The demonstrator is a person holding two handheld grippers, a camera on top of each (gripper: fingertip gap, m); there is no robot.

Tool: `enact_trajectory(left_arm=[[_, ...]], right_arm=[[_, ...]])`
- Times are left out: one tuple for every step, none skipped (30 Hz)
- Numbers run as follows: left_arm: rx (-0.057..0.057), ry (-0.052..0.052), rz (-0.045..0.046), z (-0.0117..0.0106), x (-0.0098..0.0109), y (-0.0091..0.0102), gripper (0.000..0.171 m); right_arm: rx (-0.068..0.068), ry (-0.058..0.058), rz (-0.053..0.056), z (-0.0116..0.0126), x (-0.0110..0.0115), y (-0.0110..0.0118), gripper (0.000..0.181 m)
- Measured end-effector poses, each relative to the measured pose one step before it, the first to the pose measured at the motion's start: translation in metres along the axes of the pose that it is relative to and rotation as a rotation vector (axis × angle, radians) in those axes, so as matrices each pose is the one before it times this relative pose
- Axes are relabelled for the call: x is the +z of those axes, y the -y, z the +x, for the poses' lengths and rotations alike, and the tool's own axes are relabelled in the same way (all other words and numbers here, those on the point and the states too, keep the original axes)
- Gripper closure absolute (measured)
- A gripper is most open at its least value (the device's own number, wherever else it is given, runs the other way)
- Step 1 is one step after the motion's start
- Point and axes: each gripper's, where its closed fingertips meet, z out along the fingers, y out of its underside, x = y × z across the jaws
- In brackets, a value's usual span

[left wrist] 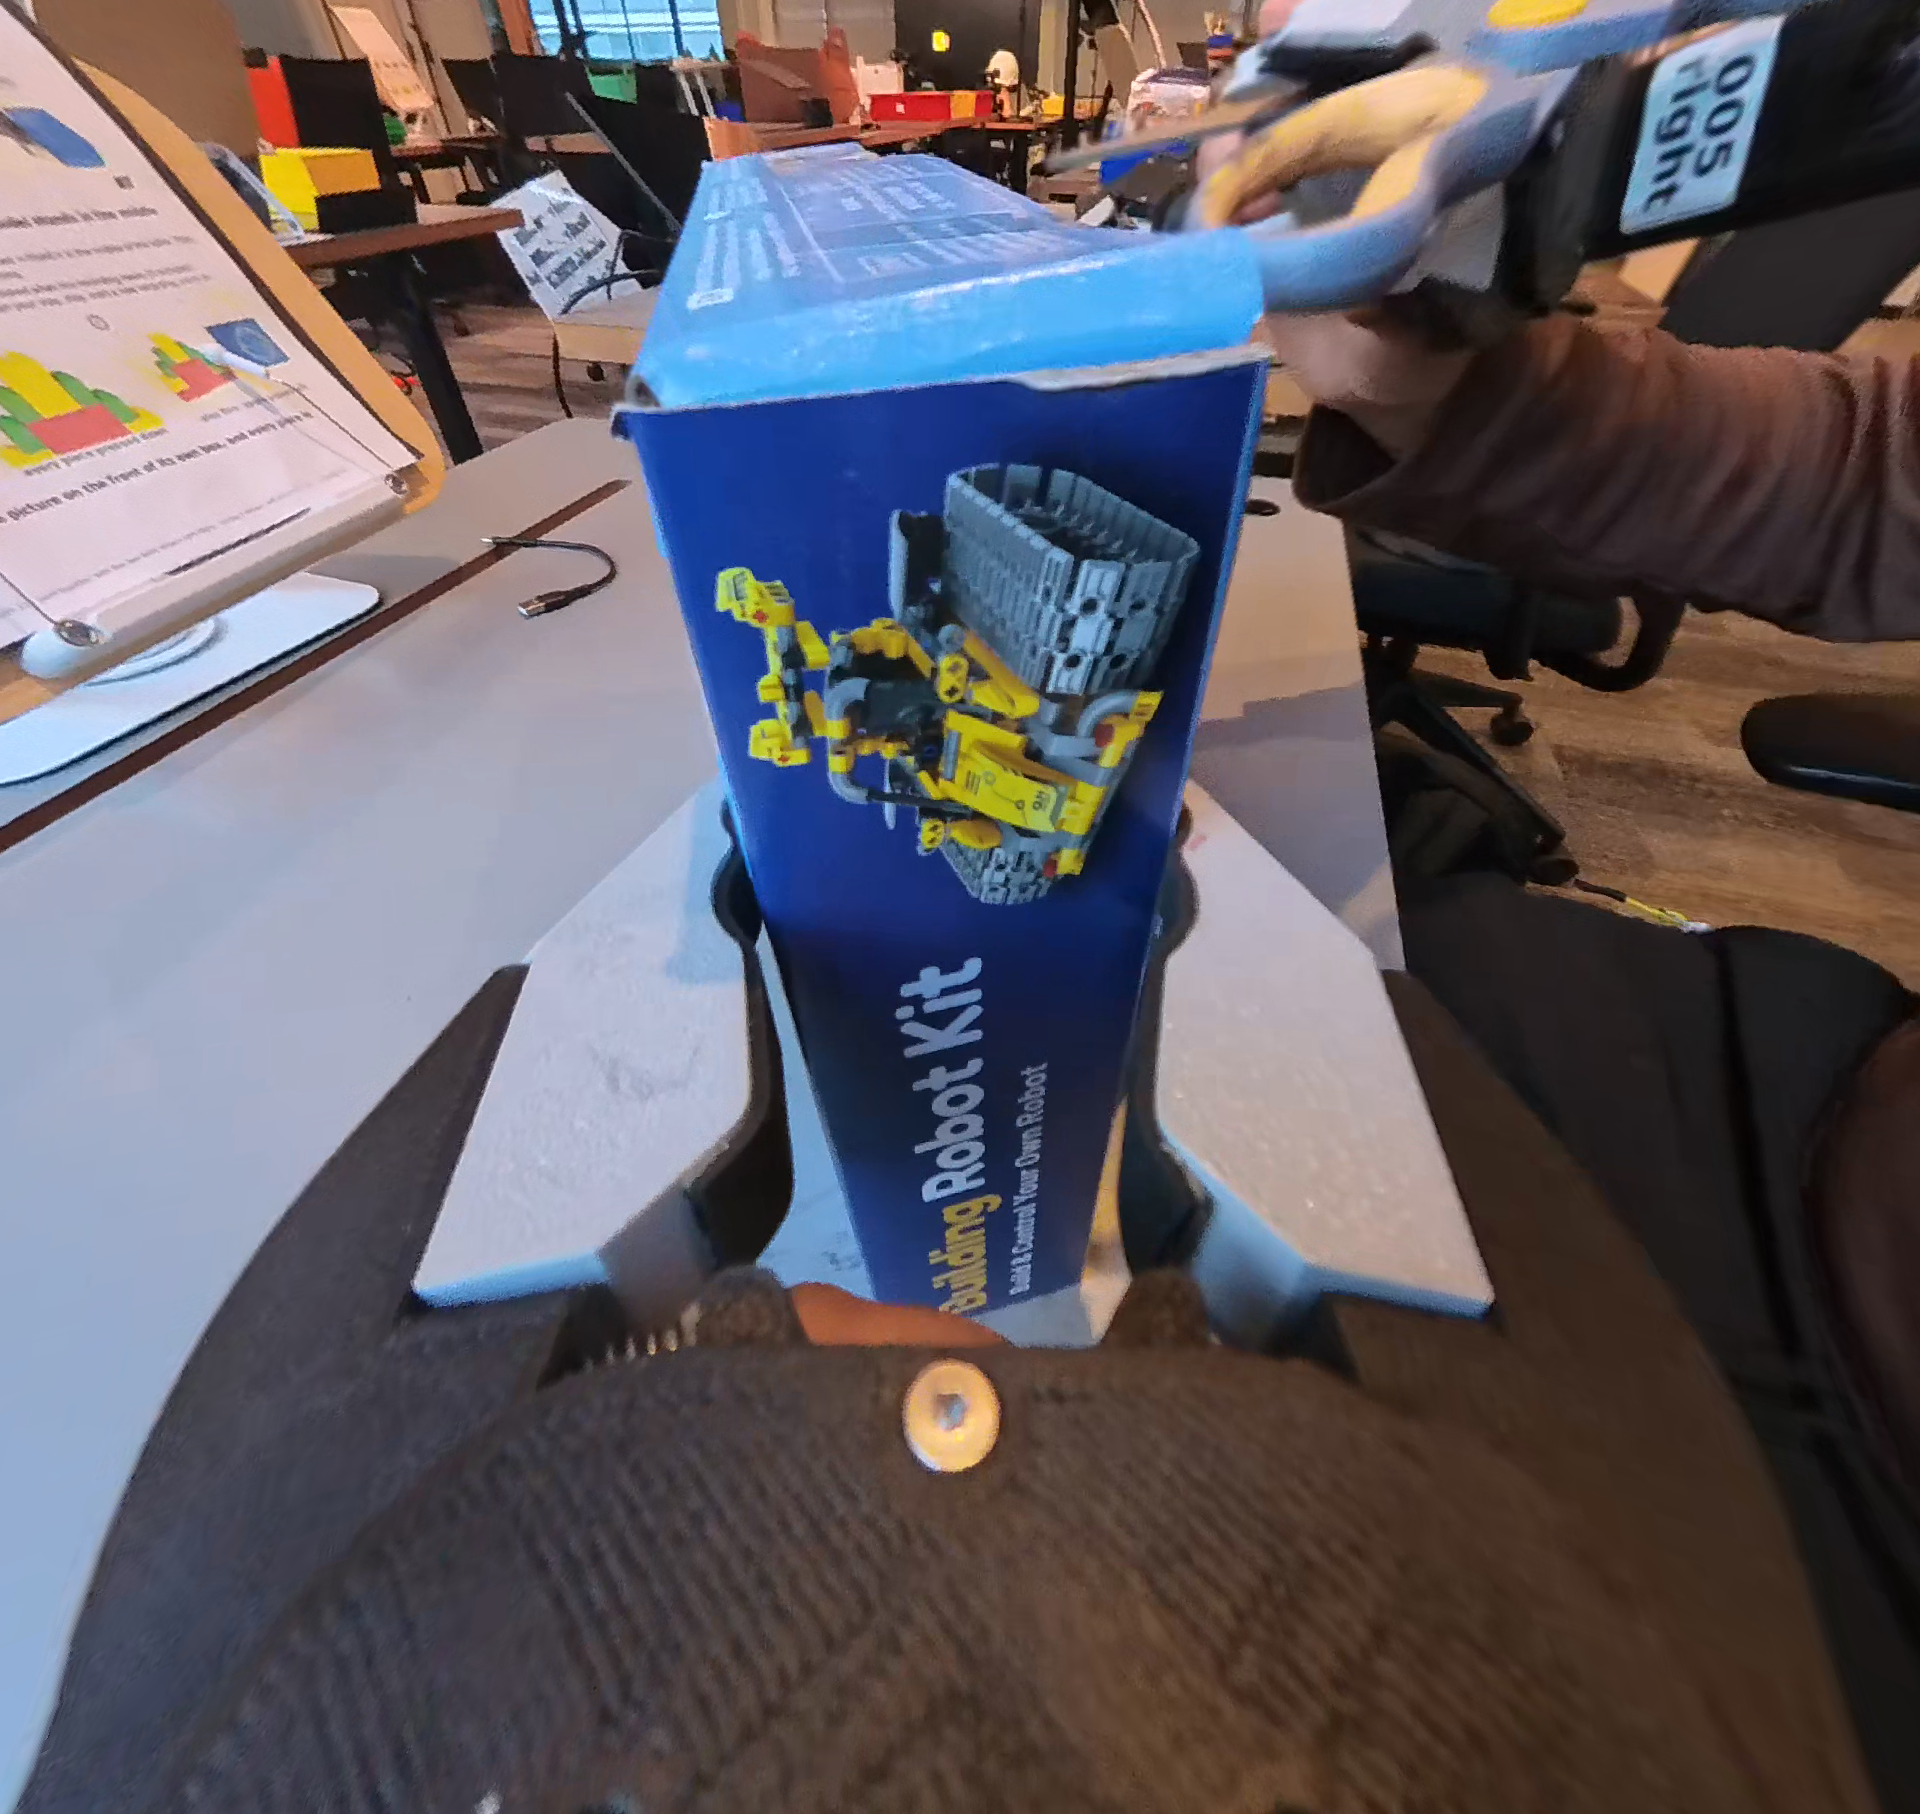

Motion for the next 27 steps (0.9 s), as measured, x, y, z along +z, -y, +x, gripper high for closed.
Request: enact_trajectory(left_arm=[[-0.0127, 0.0096, 0.00815, 0.00051, 0.00042, 0.00101, 0.097], [-0.0162, 0.0129, 0.01346, 0.00039, 0.00066, 0.00142, 0.095], [-0.0199, 0.0199, 0.01536, -0.00032, 0.00092, 0.00159, 0.093], [-0.0165, 0.0186, 0.01056, 0.00011, 0.00145, 0.00110, 0.089], [-0.0102, 0.0174, 0.00534, 0.00064, 0.00185, 0.00060, 0.081], [0.0004, 0.0171, -0.00246, 0.00040, 0.00192, -0.00015, 0.075], [0.0130, 0.0197, -0.01033, -0.00083, 0.00191, -0.00073, 0.074], [0.0230, 0.0279, -0.01117, -0.00255, 0.00198, -0.00051, 0.077], [0.0258, 0.0386, -0.00678, -0.00411, 0.00228, -0.00036, 0.080], [0.0259, 0.0378, -0.00018, -0.00424, 0.00164, -0.00051, 0.084], [0.0062, 0.0060, 0.00599, 0.00017, 0.00139, -0.00005, 0.085], [-0.0007, -0.0018, 0.00223, 0.00089, 0.00063, 0.00021, 0.087], [0.0018, 0.0008, -0.00035, 0.00019, 0.00029, -0.00018, 0.087], [-0.0056, -0.0013, 0.00106, -0.00032, -0.00005, -0.00012, 0.088], [0.0027, -0.0047, 0.00384, 0.00015, -0.00014, 0.00005, 0.088], [0.0147, -0.0070, 0.00583, 0.00161, 0.00017, 0.00056, 0.089], [0.0124, -0.0055, -0.00101, 0.00193, 0.00067, 0.00030, 0.089], [0.0092, -0.0057, -0.00140, 0.00151, 0.00090, 0.00035, 0.089], [0.0048, -0.0051, 0.00091, 0.00102, 0.00099, 0.00042, 0.089], [0.0074, -0.0061, -0.00028, 0.00103, 0.00062, 0.00011, 0.089], [0.0069, -0.0037, -0.00280, 0.00047, 0.00042, -0.00006, 0.089], [-0.0054, 0.0002, 0.00376, -0.00061, 0.00028, 0.00023, 0.089], [-0.0042, 0.0000, 0.00705, -0.00025, 0.00018, 0.00038, 0.089], [-0.0010, 0.0011, 0.00134, -0.00011, 0.00020, 0.00010, 0.090], [0.0000, -0.0005, 0.00057, -0.00024, 0.00002, -0.00005, 0.089], [0.0026, -0.0026, 0.00383, 0.00024, 0.00000, 0.00020, 0.089], [0.0013, -0.0035, 0.00318, 0.00006, 0.00009, 0.00009, 0.089]], right_arm=[[-0.0088, 0.0031, 0.0002, -0.00065, 0.00322, -0.00541, 0.173], [-0.0094, -0.0015, 0.0003, 0.00002, 0.00261, -0.00553, 0.173], [-0.0055, 0.0054, 0.0028, -0.00101, 0.00240, -0.00518, 0.173], [-0.0053, 0.0026, 0.0038, -0.00076, 0.00188, -0.00471, 0.134], [-0.0011, -0.0010, 0.0107, -0.00049, 0.00125, -0.00361, 0.096], [0.0105, -0.0007, 0.0175, -0.00029, 0.00057, -0.00247, 0.059], [0.0142, -0.0002, 0.0186, 0.00037, -0.00001, -0.00198, 0.024], [0.0099, 0.0036, 0.0169, 0.00068, -0.00042, -0.00189, 0.027], [0.0065, 0.0082, 0.0155, 0.00055, -0.00019, -0.00162, 0.027], [0.0113, 0.0117, 0.0159, 0.00075, 0.00013, -0.00161, 0.027], [0.0293, 0.0136, 0.0188, 0.00140, 0.00000, -0.00179, 0.028], [0.0392, 0.0132, 0.0208, 0.00213, -0.00062, -0.00267, 0.028], [0.0290, 0.0112, 0.0200, 0.00240, -0.00123, -0.00376, 0.029], [0.0122, 0.0066, 0.0144, 0.00298, -0.00155, -0.00423, 0.024], [0.0016, -0.0031, -0.0025, 0.00492, -0.00123, -0.00539, 0.016], [-0.0044, 0.0006, -0.0294, 0.00519, -0.00009, -0.00764, 0.009], [-0.0097, 0.0137, -0.0177, 0.00342, 0.00111, -0.00474, 0.047], [-0.0017, 0.0248, 0.0033, 0.00128, 0.00204, -0.00136, 0.089], [0.0094, 0.0329, 0.0058, -0.00046, 0.00293, -0.00118, 0.132], [0.0122, 0.0381, 0.0134, -0.00092, 0.00253, -0.00071, 0.176], [0.0268, 0.0402, 0.0069, 0.00070, 0.00097, -0.00077, 0.176], [0.0372, 0.0378, -0.0057, 0.00178, -0.00049, -0.00079, 0.177], [0.0256, 0.0224, -0.0078, 0.00103, -0.00087, -0.00006, 0.177], [0.0112, -0.0043, -0.0023, -0.00032, -0.00050, -0.00013, 0.177], [0.0042, -0.0228, 0.0085, -0.00124, -0.00033, -0.00039, 0.177], [0.0099, -0.0216, 0.0145, -0.00112, -0.00088, -0.00069, 0.177], [0.0318, -0.0007, 0.0063, 0.00011, -0.00069, -0.00118, 0.177]])
